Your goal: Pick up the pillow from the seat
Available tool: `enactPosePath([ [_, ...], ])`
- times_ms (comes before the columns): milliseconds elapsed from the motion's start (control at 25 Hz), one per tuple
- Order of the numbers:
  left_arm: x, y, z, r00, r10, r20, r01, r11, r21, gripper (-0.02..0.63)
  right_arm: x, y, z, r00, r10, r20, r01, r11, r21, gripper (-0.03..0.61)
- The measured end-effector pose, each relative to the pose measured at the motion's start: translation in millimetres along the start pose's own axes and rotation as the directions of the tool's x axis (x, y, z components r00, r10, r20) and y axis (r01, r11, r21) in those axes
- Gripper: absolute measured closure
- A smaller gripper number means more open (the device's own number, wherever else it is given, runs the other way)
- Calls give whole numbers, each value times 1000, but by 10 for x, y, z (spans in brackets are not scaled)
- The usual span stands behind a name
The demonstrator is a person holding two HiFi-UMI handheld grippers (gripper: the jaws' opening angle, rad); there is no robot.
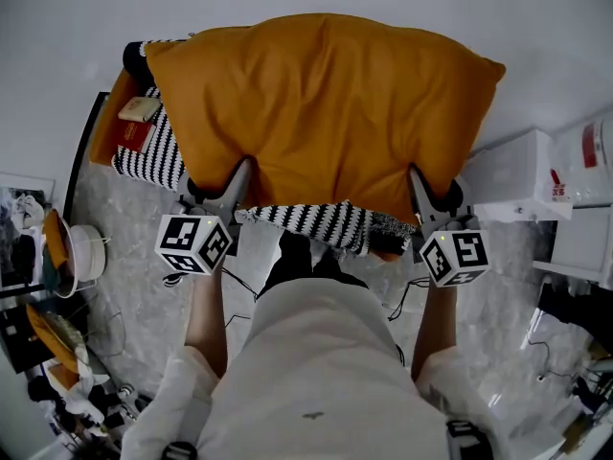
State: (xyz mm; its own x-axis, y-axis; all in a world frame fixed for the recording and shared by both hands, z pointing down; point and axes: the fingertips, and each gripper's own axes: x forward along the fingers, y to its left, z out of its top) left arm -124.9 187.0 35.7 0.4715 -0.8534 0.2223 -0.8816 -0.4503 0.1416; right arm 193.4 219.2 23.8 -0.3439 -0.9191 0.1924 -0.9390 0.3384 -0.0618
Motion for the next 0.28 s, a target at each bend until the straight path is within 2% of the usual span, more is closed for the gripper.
enactPosePath([
  [280,-136,-76,21,1000,10,13,-10,1000,-5,333,-103,30,59,1000,11,12,-11,1000,-12,388],
])
